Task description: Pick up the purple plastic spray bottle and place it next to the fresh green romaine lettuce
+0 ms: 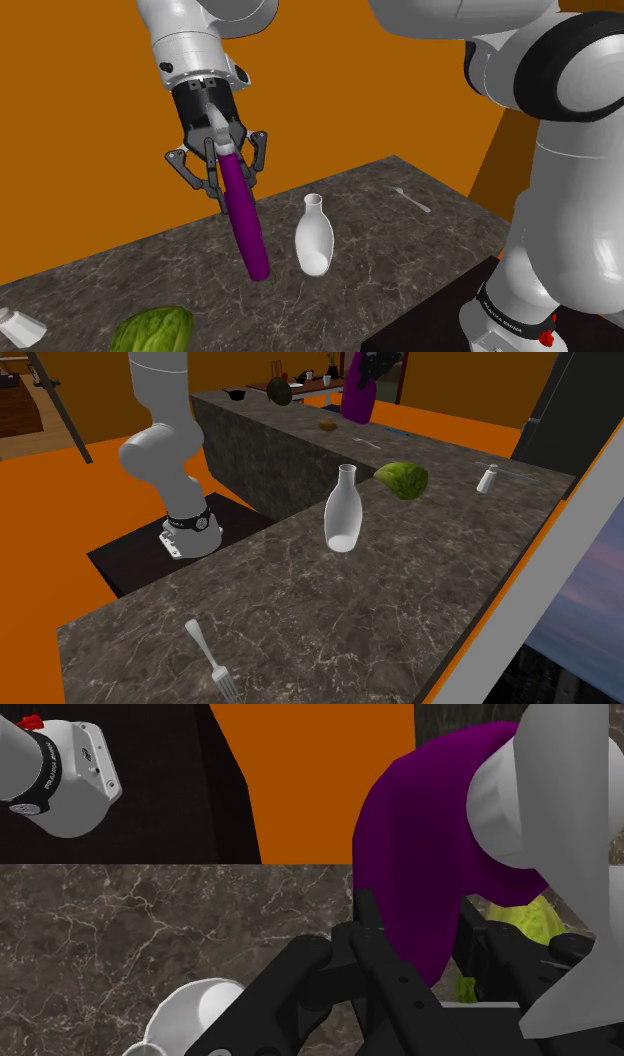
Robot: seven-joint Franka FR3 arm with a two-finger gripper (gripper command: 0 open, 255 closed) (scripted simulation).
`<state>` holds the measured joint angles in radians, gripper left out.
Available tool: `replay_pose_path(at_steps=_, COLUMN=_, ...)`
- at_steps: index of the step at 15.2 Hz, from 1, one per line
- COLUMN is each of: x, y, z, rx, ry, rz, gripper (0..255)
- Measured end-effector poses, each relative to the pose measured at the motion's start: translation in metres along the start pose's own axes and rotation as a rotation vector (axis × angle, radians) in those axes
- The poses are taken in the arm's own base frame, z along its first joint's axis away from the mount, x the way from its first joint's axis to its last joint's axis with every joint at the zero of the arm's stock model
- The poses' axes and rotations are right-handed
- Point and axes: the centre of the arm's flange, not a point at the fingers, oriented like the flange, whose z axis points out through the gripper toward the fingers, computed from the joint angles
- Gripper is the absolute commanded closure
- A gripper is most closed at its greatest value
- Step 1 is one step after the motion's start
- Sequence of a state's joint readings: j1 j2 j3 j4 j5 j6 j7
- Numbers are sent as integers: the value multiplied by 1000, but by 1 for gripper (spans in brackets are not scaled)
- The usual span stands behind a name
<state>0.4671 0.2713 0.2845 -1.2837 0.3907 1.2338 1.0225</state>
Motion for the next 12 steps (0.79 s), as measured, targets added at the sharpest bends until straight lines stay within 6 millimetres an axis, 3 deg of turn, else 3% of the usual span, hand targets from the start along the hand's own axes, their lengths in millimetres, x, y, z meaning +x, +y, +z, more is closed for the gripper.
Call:
replay_pose_path(at_steps=7, x=-54, y=-78, z=12, rx=0, ry=0, rz=-1, gripper=255)
replay_pose_path(at_steps=12, x=-52, y=-88, z=34, rx=0, ry=0, rz=2, gripper=255)
